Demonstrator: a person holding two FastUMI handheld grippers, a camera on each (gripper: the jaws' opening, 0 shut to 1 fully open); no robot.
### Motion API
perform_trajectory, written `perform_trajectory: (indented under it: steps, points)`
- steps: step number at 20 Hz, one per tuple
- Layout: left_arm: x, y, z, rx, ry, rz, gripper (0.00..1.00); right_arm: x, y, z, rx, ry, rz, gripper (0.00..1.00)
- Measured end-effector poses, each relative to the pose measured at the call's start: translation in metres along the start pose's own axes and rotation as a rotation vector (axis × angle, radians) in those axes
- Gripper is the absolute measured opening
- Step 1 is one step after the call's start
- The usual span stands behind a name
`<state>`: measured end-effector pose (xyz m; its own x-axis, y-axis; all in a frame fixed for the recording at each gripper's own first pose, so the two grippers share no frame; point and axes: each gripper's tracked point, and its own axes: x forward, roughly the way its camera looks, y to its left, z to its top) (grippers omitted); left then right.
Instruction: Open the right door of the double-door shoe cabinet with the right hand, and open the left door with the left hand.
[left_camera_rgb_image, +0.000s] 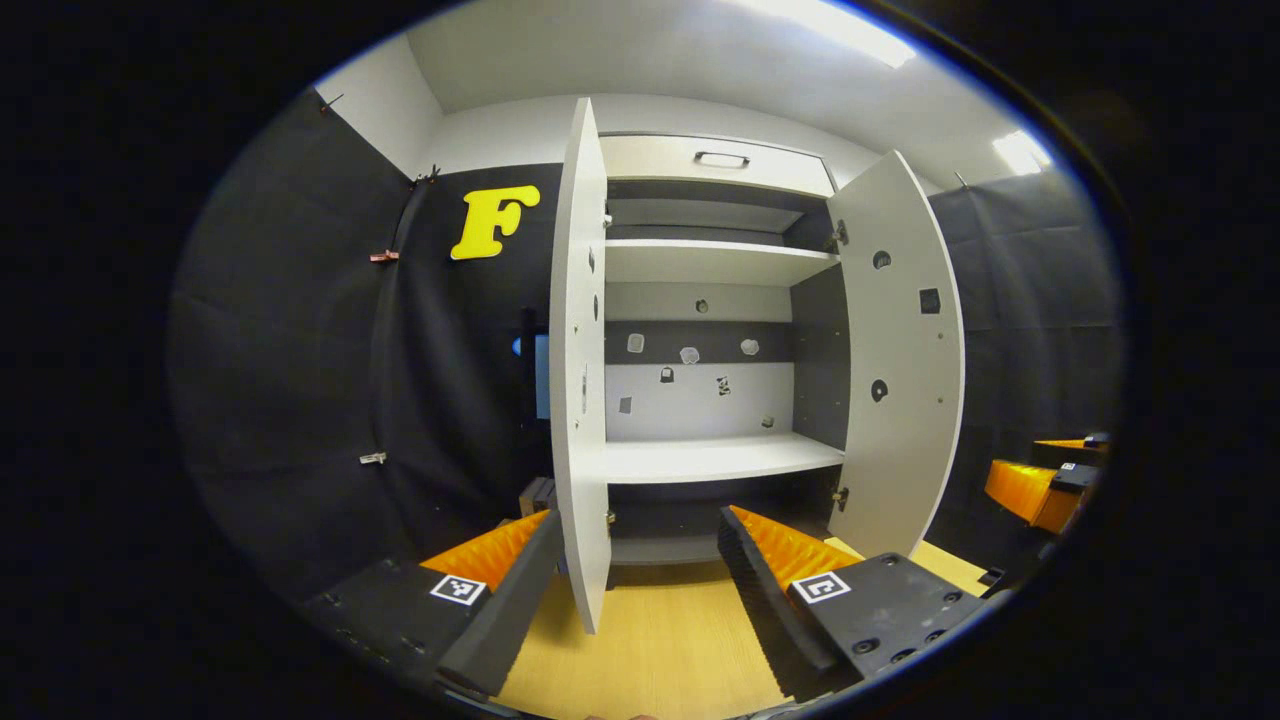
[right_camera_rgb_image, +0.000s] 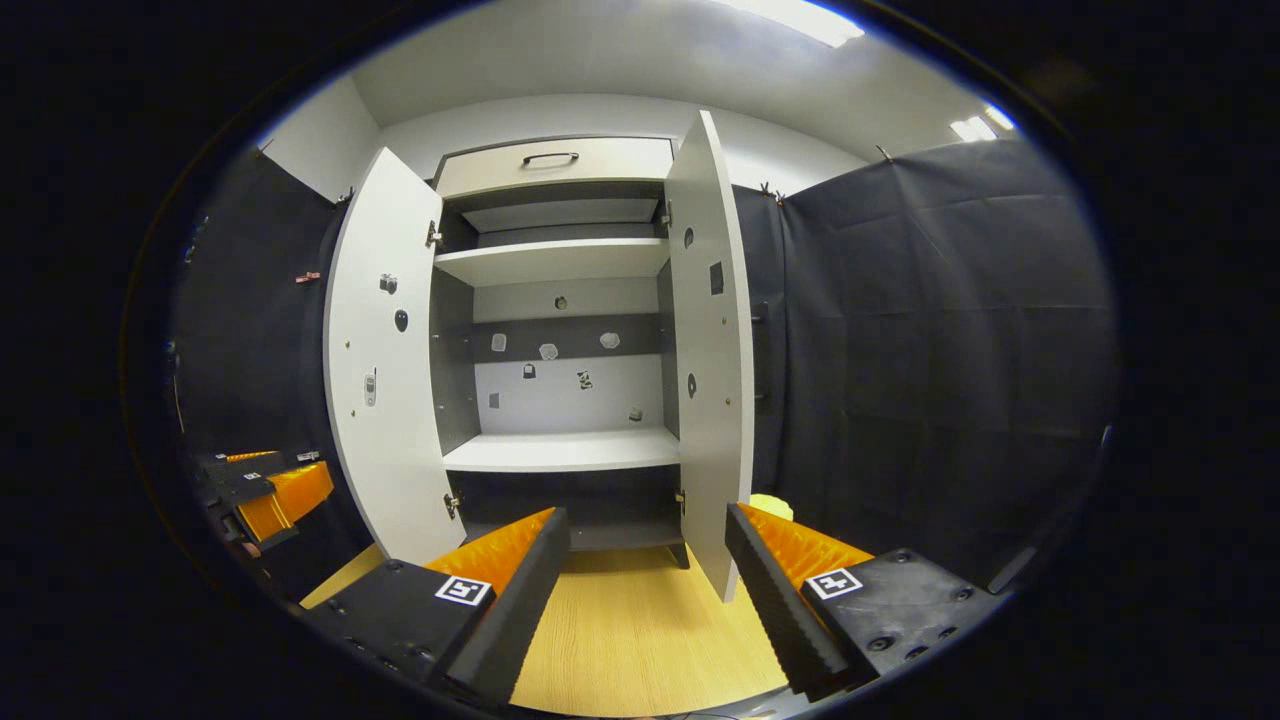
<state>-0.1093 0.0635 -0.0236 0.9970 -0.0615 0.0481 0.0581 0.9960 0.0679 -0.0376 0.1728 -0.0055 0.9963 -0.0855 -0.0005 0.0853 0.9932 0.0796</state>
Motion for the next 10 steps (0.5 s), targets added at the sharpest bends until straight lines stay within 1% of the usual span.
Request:
perform_trajectory:
  steps: [3, 10]
  points:
    - [0.0, -0.002, -0.004, -0.003, 0.014, -0.016, 0.95, 0.003, 0.002, -0.003, 0.008, 0.014, 0.0, 0.98]
    - [-0.006, 0.002, -0.014, 0.039, 0.026, -0.006, 0.95, 0.008, 0.011, 0.003, 0.001, -0.013, 0.03, 0.98]
